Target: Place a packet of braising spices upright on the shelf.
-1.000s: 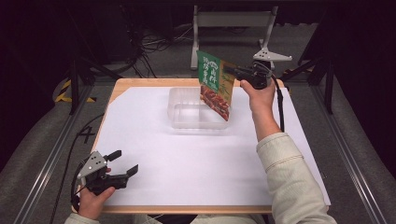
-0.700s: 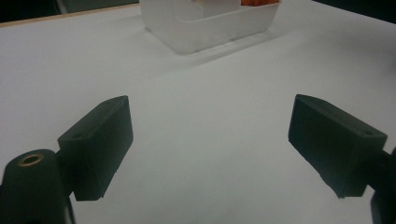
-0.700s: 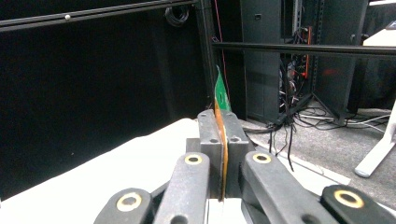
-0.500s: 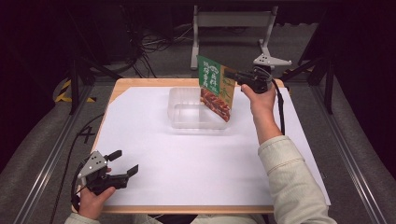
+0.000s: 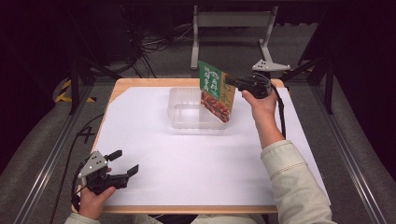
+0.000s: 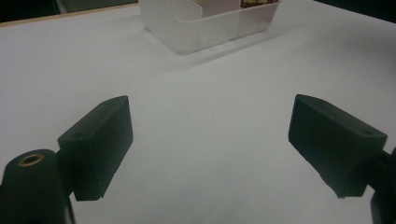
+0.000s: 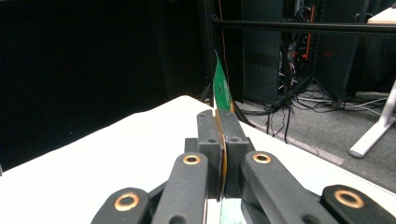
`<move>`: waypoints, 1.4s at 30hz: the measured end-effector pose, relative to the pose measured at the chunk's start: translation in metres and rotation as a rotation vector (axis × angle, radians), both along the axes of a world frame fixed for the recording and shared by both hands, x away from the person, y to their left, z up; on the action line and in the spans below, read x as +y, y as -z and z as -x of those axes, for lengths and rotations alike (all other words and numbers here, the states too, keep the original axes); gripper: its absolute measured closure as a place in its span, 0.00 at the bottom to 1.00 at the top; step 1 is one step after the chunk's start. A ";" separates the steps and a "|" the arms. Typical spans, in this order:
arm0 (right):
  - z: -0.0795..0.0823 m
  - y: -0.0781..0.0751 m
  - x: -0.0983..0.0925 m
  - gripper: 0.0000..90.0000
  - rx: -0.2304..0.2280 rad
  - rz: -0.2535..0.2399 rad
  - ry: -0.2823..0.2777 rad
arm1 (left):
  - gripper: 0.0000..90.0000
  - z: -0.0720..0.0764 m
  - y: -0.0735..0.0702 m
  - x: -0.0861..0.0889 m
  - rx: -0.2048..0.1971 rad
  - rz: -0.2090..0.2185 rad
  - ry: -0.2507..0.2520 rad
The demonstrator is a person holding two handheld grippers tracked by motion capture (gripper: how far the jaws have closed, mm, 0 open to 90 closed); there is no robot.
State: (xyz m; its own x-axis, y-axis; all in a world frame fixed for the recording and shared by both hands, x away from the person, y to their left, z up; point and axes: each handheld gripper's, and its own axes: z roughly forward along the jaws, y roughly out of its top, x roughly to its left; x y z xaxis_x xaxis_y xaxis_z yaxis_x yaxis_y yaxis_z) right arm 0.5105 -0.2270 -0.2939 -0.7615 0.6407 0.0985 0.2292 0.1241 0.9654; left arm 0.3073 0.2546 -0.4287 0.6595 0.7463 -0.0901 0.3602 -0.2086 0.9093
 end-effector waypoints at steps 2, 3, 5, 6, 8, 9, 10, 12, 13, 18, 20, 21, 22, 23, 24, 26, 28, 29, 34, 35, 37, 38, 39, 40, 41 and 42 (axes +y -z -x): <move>0.001 0.001 -0.001 1.00 0.001 0.003 -0.003 | 0.16 0.000 0.000 0.000 -0.002 -0.003 0.003; 0.002 0.001 -0.001 1.00 0.005 0.004 -0.001 | 0.16 0.000 0.000 0.000 -0.002 -0.003 0.003; 0.004 0.001 -0.002 1.00 0.008 0.009 0.003 | 0.16 0.000 0.000 0.000 -0.002 -0.003 0.003; 0.004 0.002 -0.002 1.00 0.009 0.012 0.003 | 0.16 0.000 0.000 0.000 -0.003 -0.002 0.003; 0.006 0.002 -0.003 1.00 0.011 0.015 0.004 | 0.16 0.000 0.000 0.000 -0.003 -0.002 0.003; 0.007 0.003 -0.004 1.00 0.009 0.016 0.005 | 0.16 0.000 0.000 0.000 -0.002 -0.004 0.003; 0.008 0.004 -0.005 1.00 0.008 0.015 0.005 | 0.16 0.000 0.000 -0.001 -0.003 -0.003 0.004; 0.009 0.004 -0.005 1.00 0.009 0.013 0.006 | 0.16 0.000 0.000 -0.001 -0.002 -0.004 0.004; 0.009 0.004 -0.006 1.00 0.012 0.019 0.009 | 0.16 0.000 0.000 -0.001 -0.002 -0.004 0.004; 0.010 0.004 -0.007 1.00 0.019 0.023 0.015 | 0.16 -0.001 0.000 -0.001 -0.003 -0.002 0.004; 0.011 0.003 -0.007 1.00 0.021 0.033 0.028 | 0.16 0.000 0.000 -0.001 -0.002 -0.004 0.005; 0.011 0.003 -0.008 1.00 0.022 0.032 0.032 | 0.16 0.000 0.000 -0.001 -0.002 -0.004 0.005; 0.011 0.003 -0.008 1.00 0.023 0.033 0.031 | 0.16 0.000 0.000 -0.001 -0.002 -0.003 0.004; 0.010 0.003 -0.008 0.99 0.025 0.033 0.032 | 0.16 -0.001 0.000 -0.001 -0.003 -0.001 0.004; 0.010 0.003 -0.008 0.98 0.031 0.029 0.035 | 0.16 -0.001 0.000 -0.001 -0.002 -0.002 0.004; 0.009 0.004 -0.009 0.94 0.043 0.022 0.034 | 0.16 -0.001 0.000 -0.001 -0.002 -0.004 0.005; 0.009 0.004 -0.009 0.92 0.049 0.014 0.033 | 0.16 -0.001 0.000 -0.001 -0.002 -0.004 0.005; 0.009 0.004 -0.009 0.89 0.053 0.007 0.032 | 0.16 -0.001 0.000 -0.001 0.000 0.000 0.004; 0.011 0.003 -0.010 0.76 0.051 0.016 0.026 | 0.16 -0.001 0.000 -0.001 0.000 0.001 0.005; 0.012 0.002 -0.011 0.71 0.047 0.014 0.024 | 0.16 -0.001 0.000 -0.001 0.000 0.001 0.005; 0.015 0.000 -0.011 0.62 0.044 0.005 0.018 | 0.16 -0.001 0.000 -0.002 0.000 0.001 0.005; 0.016 -0.001 -0.011 0.57 0.042 0.001 0.015 | 0.16 -0.002 0.000 -0.002 -0.001 0.000 0.005; 0.018 -0.002 -0.011 0.53 0.039 0.003 0.015 | 0.16 -0.002 0.000 -0.002 -0.001 0.000 0.005; 0.019 -0.003 -0.011 0.48 0.036 0.007 0.013 | 0.16 -0.002 0.000 -0.002 0.001 -0.002 0.005; 0.021 -0.005 -0.011 0.44 0.034 0.011 0.011 | 0.16 -0.002 0.000 -0.003 0.001 -0.002 0.007; 0.024 -0.006 -0.012 0.39 0.033 0.014 0.012 | 0.16 -0.002 0.000 -0.003 0.001 -0.002 0.008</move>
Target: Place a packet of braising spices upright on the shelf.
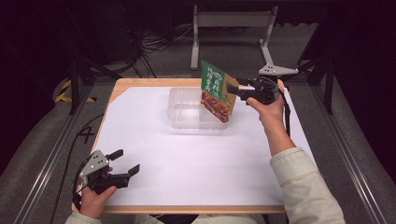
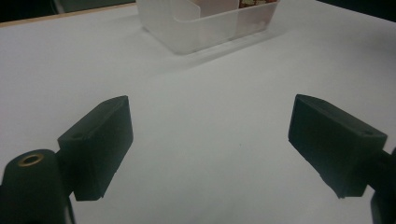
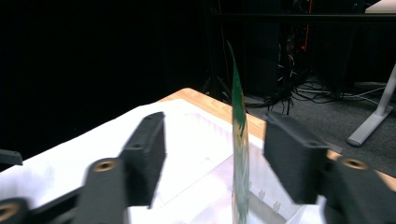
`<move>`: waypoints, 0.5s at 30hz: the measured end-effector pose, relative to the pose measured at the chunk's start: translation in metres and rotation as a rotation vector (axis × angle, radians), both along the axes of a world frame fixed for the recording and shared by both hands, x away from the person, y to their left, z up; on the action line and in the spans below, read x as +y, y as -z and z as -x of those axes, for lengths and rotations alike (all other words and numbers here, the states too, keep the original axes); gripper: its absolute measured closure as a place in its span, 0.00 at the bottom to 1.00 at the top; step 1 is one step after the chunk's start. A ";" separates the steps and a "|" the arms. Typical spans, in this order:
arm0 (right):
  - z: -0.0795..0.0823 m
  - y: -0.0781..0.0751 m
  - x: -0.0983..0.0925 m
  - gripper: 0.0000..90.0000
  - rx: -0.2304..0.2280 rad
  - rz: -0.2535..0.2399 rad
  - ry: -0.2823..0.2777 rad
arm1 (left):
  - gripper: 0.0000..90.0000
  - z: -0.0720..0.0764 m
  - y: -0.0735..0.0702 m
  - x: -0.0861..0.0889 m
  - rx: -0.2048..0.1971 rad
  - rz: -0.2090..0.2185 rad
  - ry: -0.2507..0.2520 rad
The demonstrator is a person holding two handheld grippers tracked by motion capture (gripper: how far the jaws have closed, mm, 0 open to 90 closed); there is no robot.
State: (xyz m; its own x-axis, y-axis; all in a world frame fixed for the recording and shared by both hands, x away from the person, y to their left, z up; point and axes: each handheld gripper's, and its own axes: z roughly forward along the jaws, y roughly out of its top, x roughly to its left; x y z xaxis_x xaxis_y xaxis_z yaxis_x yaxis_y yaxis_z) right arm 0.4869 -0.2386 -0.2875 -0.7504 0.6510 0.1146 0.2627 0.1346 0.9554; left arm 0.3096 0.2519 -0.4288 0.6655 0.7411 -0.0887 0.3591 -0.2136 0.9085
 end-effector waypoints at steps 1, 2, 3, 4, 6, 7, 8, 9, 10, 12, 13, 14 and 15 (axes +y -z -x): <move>0.002 -0.001 -0.001 0.36 -0.006 0.002 -0.001 | 0.16 0.000 0.000 0.000 -0.001 0.002 0.000; 0.004 -0.002 -0.001 0.35 -0.009 0.003 -0.001 | 0.16 -0.001 0.000 0.000 0.000 0.002 0.001; 0.006 -0.003 -0.003 0.33 -0.015 0.002 -0.001 | 0.16 -0.001 0.000 0.000 0.000 0.003 0.001; 0.009 -0.005 -0.004 0.31 -0.021 0.000 0.000 | 0.16 -0.001 0.000 0.000 0.000 0.004 0.001; 0.013 -0.007 -0.007 0.30 -0.030 -0.009 -0.003 | 0.16 -0.002 0.000 -0.001 0.000 0.003 0.005; 0.016 -0.008 -0.009 0.30 -0.036 -0.010 -0.007 | 0.16 -0.002 0.000 -0.001 0.000 0.002 0.006; 0.019 -0.009 -0.011 0.29 -0.041 -0.011 -0.007 | 0.16 -0.002 0.000 -0.002 0.001 0.001 0.007; 0.022 -0.009 -0.013 0.29 -0.046 -0.010 -0.012 | 0.16 -0.003 0.000 -0.002 0.001 0.002 0.009; 0.024 -0.010 -0.015 0.29 -0.047 -0.010 -0.013 | 0.16 -0.003 -0.001 -0.002 0.001 0.003 0.008; 0.030 -0.011 -0.019 0.29 -0.053 -0.007 -0.015 | 0.16 -0.004 0.000 -0.003 -0.003 -0.002 0.013; 0.033 -0.012 -0.021 0.29 -0.053 -0.008 -0.017 | 0.16 -0.005 -0.001 -0.004 0.000 -0.005 0.015; 0.037 -0.012 -0.023 0.29 -0.055 -0.008 -0.017 | 0.16 -0.005 -0.001 -0.004 -0.003 -0.002 0.015; 0.040 -0.013 -0.026 0.29 -0.057 -0.011 -0.019 | 0.16 -0.006 -0.001 -0.005 -0.004 0.000 0.016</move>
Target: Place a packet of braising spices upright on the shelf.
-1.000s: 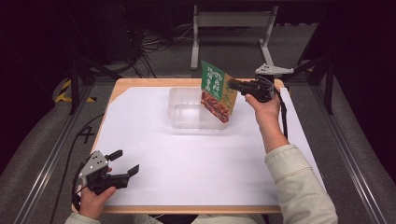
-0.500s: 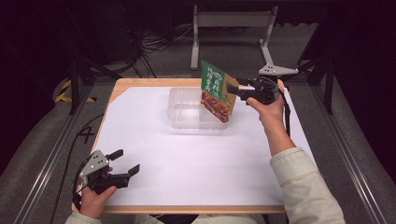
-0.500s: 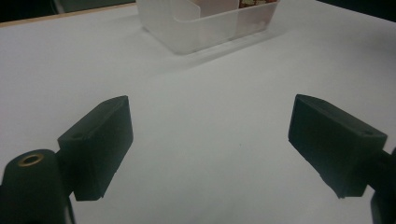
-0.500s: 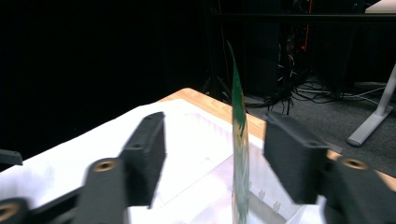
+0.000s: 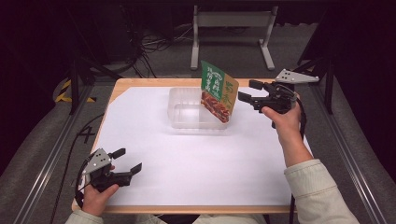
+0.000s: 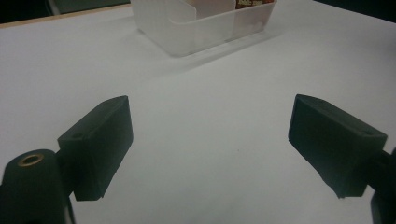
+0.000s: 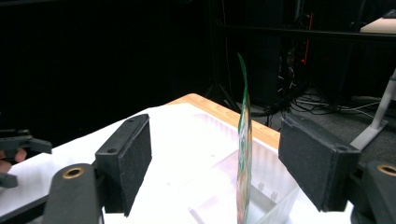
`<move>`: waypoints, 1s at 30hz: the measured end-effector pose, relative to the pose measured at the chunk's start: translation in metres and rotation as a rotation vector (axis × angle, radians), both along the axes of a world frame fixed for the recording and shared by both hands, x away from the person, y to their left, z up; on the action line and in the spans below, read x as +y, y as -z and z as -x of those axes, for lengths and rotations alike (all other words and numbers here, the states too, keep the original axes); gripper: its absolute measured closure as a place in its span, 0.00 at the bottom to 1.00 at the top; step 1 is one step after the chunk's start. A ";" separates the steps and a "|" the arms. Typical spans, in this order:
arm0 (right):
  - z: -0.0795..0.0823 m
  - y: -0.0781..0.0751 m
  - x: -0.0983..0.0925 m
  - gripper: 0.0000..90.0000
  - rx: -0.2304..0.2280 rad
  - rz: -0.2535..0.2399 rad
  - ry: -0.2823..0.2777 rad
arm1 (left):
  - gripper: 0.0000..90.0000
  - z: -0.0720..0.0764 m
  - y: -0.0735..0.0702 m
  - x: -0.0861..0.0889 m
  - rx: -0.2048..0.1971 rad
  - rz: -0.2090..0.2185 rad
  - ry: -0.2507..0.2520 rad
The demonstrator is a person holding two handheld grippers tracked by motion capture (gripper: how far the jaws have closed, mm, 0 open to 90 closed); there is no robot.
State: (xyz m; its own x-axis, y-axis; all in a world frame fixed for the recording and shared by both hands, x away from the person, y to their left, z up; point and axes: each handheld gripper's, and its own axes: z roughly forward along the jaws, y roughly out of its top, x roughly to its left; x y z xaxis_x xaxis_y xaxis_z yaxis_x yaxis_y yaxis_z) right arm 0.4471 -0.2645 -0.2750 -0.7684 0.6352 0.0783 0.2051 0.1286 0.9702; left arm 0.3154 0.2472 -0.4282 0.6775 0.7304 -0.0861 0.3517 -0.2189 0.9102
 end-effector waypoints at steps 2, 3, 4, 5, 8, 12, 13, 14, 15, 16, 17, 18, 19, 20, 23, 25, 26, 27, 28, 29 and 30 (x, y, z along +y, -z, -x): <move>0.007 -0.001 -0.006 0.29 -0.006 -0.009 0.002 | 0.16 -0.001 0.000 -0.001 -0.001 0.000 0.005; 0.010 -0.002 -0.009 0.29 -0.007 -0.009 0.003 | 0.16 -0.002 -0.001 -0.002 0.000 -0.003 0.006; 0.013 -0.002 -0.012 0.29 -0.008 -0.014 0.002 | 0.16 -0.002 0.000 -0.003 -0.001 0.000 0.009; 0.016 -0.002 -0.015 0.29 -0.008 -0.013 0.005 | 0.16 -0.003 -0.001 -0.003 0.001 -0.002 0.011; 0.025 -0.002 -0.023 0.28 -0.008 -0.013 0.009 | 0.16 -0.005 0.000 -0.005 0.002 0.003 0.018; 0.038 -0.001 -0.033 0.28 -0.015 0.012 0.019 | 0.16 -0.008 -0.001 -0.008 0.000 -0.002 0.025; 0.041 -0.001 -0.035 0.28 -0.016 0.011 0.020 | 0.16 -0.009 -0.001 -0.008 -0.003 -0.006 0.029; 0.043 0.000 -0.036 0.28 -0.017 0.011 0.019 | 0.16 -0.009 -0.001 -0.009 -0.006 -0.007 0.031; 0.045 0.000 -0.038 0.28 -0.018 0.014 0.022 | 0.16 -0.009 -0.001 -0.009 -0.004 -0.003 0.032; 0.048 0.000 -0.039 0.28 -0.017 0.016 0.023 | 0.16 -0.009 -0.001 -0.009 0.000 0.001 0.031; 0.050 0.000 -0.041 0.28 -0.019 0.016 0.023 | 0.16 -0.010 -0.001 -0.010 0.000 0.000 0.033; 0.052 0.001 -0.042 0.28 -0.019 0.021 0.025 | 0.16 -0.010 -0.001 -0.010 -0.002 -0.001 0.034; 0.054 0.001 -0.043 0.28 -0.018 0.022 0.027 | 0.16 -0.010 -0.001 -0.010 0.001 0.000 0.034; 0.057 0.001 -0.045 0.28 -0.016 0.025 0.026 | 0.16 -0.010 -0.001 -0.010 0.001 -0.001 0.034; 0.063 0.003 -0.049 0.28 -0.016 0.034 0.023 | 0.16 -0.010 -0.001 -0.010 -0.002 -0.006 0.035; 0.067 0.005 -0.050 0.28 -0.019 0.043 0.021 | 0.16 -0.010 -0.001 -0.010 -0.002 -0.004 0.035; 0.068 0.006 -0.051 0.28 -0.017 0.040 0.019 | 0.16 -0.010 -0.001 -0.010 -0.002 -0.003 0.035; 0.070 0.007 -0.052 0.28 -0.018 0.039 0.016 | 0.16 -0.010 -0.001 -0.010 -0.002 -0.004 0.034; 0.071 0.008 -0.053 0.28 -0.019 0.045 0.017 | 0.16 -0.010 -0.001 -0.010 -0.002 -0.007 0.033; 0.073 0.010 -0.053 0.28 -0.021 0.041 0.016 | 0.16 -0.009 -0.001 -0.010 -0.001 -0.006 0.032; 0.075 0.012 -0.053 0.28 -0.027 0.041 0.014 | 0.16 -0.009 -0.001 -0.010 -0.001 -0.006 0.032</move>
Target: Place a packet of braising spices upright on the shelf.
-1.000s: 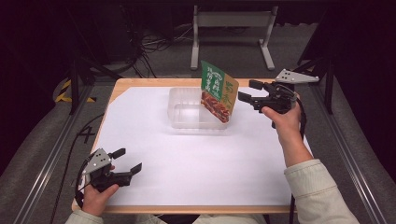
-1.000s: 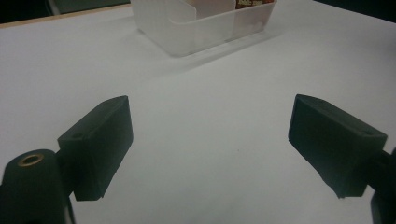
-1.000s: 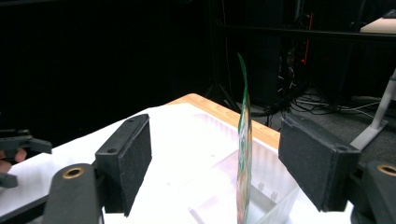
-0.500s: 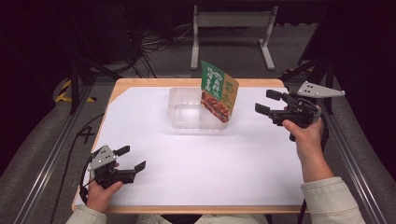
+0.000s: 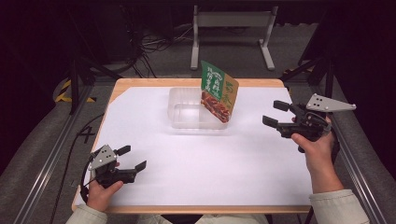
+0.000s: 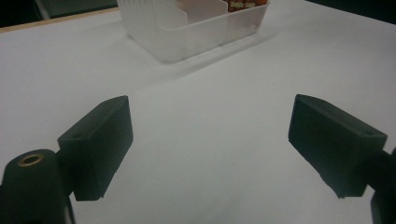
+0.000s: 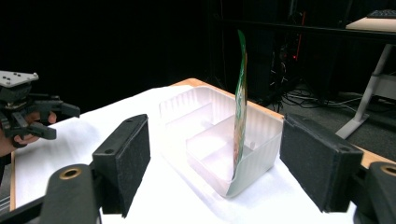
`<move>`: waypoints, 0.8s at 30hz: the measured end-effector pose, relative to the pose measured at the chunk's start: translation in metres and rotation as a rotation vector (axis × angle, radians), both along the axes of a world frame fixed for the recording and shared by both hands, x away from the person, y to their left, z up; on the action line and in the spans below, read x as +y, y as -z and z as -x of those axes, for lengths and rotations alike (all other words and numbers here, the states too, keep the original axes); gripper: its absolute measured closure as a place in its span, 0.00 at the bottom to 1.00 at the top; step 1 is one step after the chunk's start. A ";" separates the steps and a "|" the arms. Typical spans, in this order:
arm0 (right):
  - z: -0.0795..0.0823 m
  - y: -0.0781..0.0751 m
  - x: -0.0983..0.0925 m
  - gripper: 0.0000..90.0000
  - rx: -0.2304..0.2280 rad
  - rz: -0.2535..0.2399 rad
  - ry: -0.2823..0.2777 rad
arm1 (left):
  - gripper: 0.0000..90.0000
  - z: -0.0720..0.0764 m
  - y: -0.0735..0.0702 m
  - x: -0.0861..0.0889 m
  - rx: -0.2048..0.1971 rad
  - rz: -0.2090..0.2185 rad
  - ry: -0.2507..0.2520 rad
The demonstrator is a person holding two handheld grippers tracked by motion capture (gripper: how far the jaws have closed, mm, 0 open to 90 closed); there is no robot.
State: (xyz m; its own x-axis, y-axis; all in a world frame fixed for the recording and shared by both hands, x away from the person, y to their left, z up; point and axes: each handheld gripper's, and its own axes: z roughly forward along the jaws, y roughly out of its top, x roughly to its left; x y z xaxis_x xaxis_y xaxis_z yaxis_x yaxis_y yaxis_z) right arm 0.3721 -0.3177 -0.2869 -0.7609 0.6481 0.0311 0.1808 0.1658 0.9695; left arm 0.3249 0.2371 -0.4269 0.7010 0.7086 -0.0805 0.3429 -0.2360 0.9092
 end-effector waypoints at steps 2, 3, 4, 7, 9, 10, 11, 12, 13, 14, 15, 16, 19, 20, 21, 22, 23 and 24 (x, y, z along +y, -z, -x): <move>0.002 0.002 0.000 0.27 -0.003 0.000 -0.001 | 0.16 0.000 0.000 0.000 0.000 0.002 -0.001; 0.005 0.008 -0.001 0.27 -0.007 -0.002 -0.009 | 0.16 0.000 0.000 0.001 0.000 0.008 0.000; 0.007 0.010 -0.001 0.27 -0.007 0.001 -0.013 | 0.16 0.000 0.000 0.001 0.000 0.008 0.000; 0.010 0.018 -0.001 0.27 -0.008 0.011 -0.019 | 0.16 0.001 0.000 0.001 -0.007 0.003 0.003; 0.012 0.024 0.000 0.27 0.000 0.016 -0.021 | 0.16 0.002 0.000 0.001 -0.006 0.000 0.006; 0.012 0.027 0.000 0.27 0.002 0.024 -0.019 | 0.16 0.002 -0.001 0.001 -0.006 0.001 0.006; 0.013 0.030 0.000 0.27 0.009 0.025 -0.021 | 0.16 0.003 0.000 0.001 -0.004 0.006 0.008; 0.014 0.034 0.000 0.27 0.012 0.028 -0.022 | 0.16 0.004 -0.001 0.001 -0.004 0.007 0.007; 0.015 0.037 0.000 0.28 0.015 0.029 -0.021 | 0.16 0.004 -0.001 0.001 -0.007 0.004 0.006; 0.015 0.041 0.000 0.28 0.018 0.031 -0.020 | 0.16 0.004 -0.001 0.001 -0.007 0.004 0.005; 0.016 0.044 0.000 0.28 0.022 0.036 -0.019 | 0.16 0.004 -0.001 0.002 -0.012 -0.002 0.006; 0.016 0.048 0.000 0.28 0.029 0.036 -0.020 | 0.16 0.005 -0.001 0.002 -0.007 0.003 0.003; 0.017 0.059 0.001 0.28 0.049 0.031 -0.027 | 0.16 0.007 -0.001 0.003 -0.010 0.006 0.003; 0.018 0.064 0.001 0.28 0.057 0.030 -0.032 | 0.16 0.007 -0.001 0.004 -0.014 0.002 0.005; 0.018 0.066 0.002 0.28 0.061 0.032 -0.034 | 0.16 0.008 -0.001 0.004 -0.010 0.009 0.002; 0.018 0.069 0.002 0.28 0.065 0.030 -0.034 | 0.16 0.009 -0.001 0.005 -0.009 0.006 0.000; 0.019 0.072 0.002 0.27 0.069 0.030 -0.037 | 0.16 0.009 -0.001 0.005 -0.012 0.008 0.001; 0.019 0.075 0.003 0.27 0.073 0.031 -0.038 | 0.16 0.010 -0.001 0.006 -0.014 0.009 0.000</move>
